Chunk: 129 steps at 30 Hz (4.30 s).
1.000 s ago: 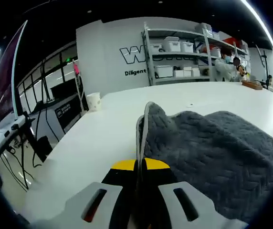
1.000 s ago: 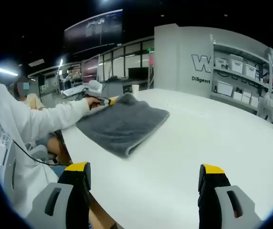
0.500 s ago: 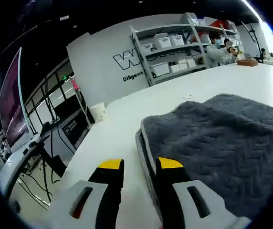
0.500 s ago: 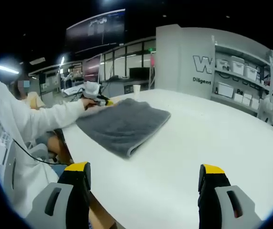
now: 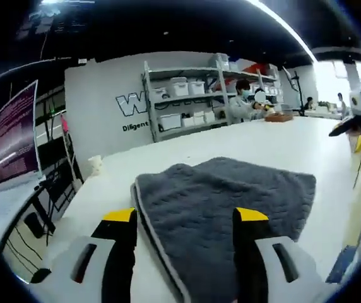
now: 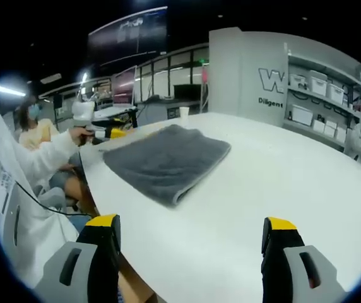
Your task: Open the folded towel by lifting each exposed corner and separating the folded layers until the towel lies flat within the target outline without major curled edges
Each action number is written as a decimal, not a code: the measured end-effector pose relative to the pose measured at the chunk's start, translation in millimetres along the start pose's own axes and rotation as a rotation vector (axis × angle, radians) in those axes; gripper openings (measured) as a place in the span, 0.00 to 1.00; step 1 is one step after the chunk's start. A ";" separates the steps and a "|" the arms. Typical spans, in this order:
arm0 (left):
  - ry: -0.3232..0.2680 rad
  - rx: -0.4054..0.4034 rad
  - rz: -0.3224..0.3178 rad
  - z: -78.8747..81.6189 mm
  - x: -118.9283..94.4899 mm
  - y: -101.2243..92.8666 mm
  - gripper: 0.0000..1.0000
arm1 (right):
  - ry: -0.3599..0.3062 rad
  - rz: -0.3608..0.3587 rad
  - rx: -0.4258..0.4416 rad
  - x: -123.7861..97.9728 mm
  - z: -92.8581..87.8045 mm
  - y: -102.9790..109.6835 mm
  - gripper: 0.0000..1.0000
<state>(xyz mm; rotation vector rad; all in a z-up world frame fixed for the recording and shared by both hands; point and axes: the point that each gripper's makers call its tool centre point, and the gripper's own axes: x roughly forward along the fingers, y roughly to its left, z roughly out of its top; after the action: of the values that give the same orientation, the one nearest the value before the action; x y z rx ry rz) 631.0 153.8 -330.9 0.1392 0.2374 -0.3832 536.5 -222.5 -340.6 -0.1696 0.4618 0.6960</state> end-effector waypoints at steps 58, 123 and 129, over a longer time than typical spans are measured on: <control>0.114 -0.033 -0.268 -26.5 -70.8 -51.0 1.00 | 0.097 0.223 -0.133 107.7 -32.5 80.0 0.99; 0.085 -0.093 -0.240 -31.8 -83.4 -17.4 0.98 | 0.174 -0.092 -0.179 104.1 8.7 -26.7 0.00; 0.078 -0.089 -0.245 -28.5 -84.1 -17.9 0.98 | 0.216 -0.115 -0.203 106.3 13.5 -44.5 0.00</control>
<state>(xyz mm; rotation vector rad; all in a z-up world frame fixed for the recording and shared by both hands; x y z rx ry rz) 542.6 172.1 -338.5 0.0372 0.3491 -0.6103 641.6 -190.8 -378.0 -0.4619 0.5828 0.6135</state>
